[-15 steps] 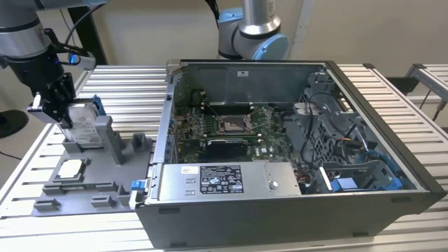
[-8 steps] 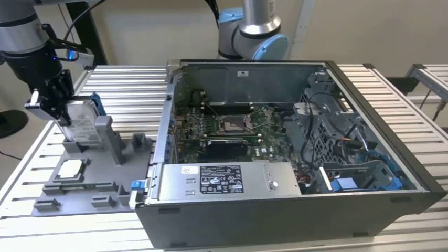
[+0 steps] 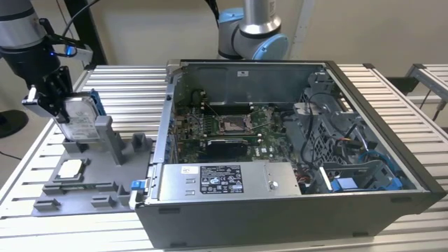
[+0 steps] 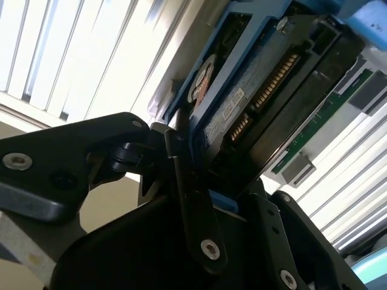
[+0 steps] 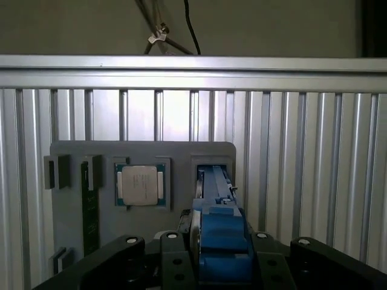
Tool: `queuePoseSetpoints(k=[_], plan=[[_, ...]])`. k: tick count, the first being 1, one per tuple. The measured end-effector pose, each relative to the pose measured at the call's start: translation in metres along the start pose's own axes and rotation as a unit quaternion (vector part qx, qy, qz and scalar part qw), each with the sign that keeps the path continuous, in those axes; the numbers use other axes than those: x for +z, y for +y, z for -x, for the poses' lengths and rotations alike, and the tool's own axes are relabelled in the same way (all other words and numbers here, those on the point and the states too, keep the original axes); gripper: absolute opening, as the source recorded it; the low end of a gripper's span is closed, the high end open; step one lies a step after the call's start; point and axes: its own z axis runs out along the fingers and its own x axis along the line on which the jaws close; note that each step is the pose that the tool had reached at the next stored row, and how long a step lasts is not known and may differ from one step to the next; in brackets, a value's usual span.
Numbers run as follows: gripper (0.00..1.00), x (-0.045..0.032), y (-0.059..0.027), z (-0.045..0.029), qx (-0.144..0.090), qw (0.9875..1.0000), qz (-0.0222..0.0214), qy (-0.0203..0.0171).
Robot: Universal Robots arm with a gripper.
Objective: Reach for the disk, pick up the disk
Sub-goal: 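Pick up the disk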
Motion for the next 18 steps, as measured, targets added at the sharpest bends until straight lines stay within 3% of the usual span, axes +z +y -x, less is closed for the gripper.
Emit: queuePoseSetpoints(k=[18], plan=[[0.00, -0.0127, 0.0000, -0.0001, 0.000, 1.0000, 0.0000, 0.0003]])
